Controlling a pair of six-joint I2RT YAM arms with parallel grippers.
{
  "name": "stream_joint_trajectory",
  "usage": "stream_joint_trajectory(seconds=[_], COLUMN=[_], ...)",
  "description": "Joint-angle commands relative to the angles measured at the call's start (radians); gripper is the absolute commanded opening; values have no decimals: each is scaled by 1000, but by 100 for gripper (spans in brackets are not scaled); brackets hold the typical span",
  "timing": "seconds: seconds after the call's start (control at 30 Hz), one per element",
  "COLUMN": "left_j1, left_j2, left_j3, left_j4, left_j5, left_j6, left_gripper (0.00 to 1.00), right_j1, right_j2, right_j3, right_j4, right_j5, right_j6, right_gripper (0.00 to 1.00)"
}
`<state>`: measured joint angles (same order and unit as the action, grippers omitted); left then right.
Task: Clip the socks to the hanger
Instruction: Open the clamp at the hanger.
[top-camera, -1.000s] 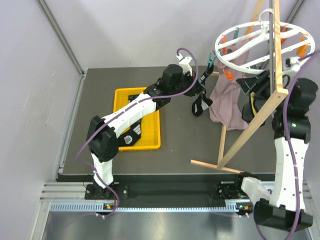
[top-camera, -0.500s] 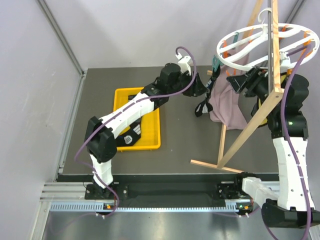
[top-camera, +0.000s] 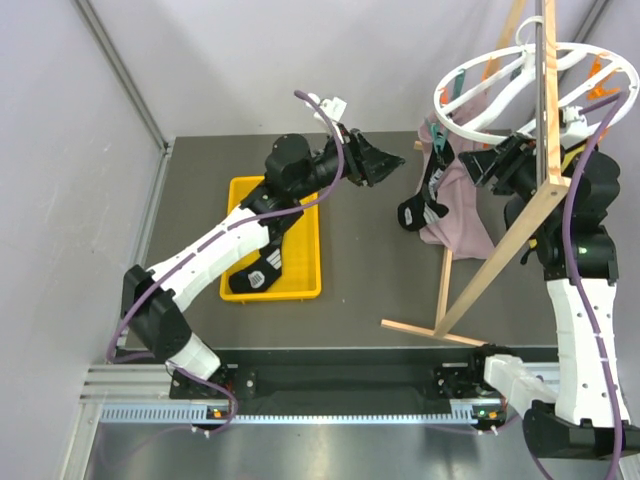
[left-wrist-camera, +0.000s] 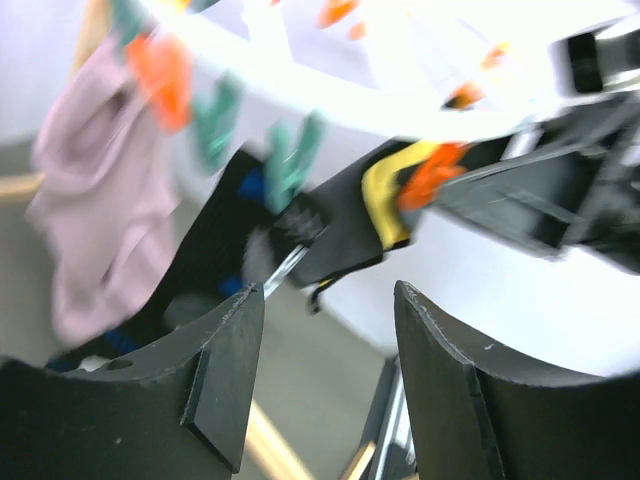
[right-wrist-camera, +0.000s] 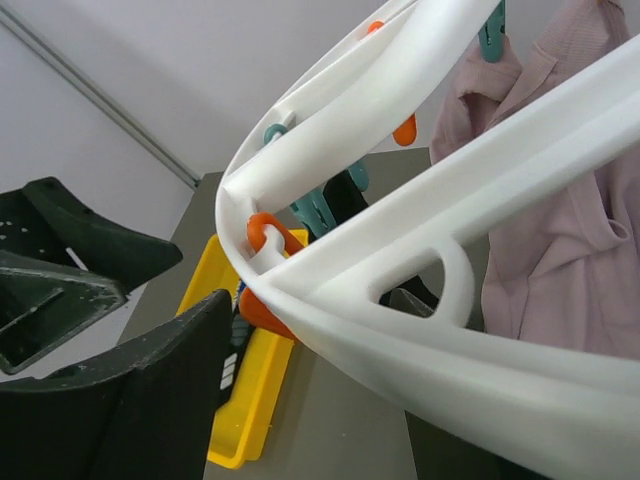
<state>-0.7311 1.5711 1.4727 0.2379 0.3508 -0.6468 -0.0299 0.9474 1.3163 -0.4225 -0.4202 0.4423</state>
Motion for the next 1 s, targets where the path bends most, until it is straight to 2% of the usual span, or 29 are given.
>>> stream_joint_trajectory(seconds=[0.0,0.17,0.33,0.7,0.97], left_j1=[-25,-108,-151,-208,-237], left_j2=[-3,52,113,204,282], left_j3=[-41,-58,-9,40,87], left_j4=[294,458,477,575,653], left_j5=[68,36,-16,-33,-58], left_j6=[-51,2,67,143,210], left_gripper=[59,66,66,69,66], right_j1=[7,7,7,7,7], right_j2=[-27,-38,-38,-32,-33], right_j3=[4,3,-2,0,-2], right_j4=[33,63,79,80,77], right_j5=[3,0,-22,-17,-28], right_j6=[42,133,159,168,173], right_gripper=[63,60,59,59,58])
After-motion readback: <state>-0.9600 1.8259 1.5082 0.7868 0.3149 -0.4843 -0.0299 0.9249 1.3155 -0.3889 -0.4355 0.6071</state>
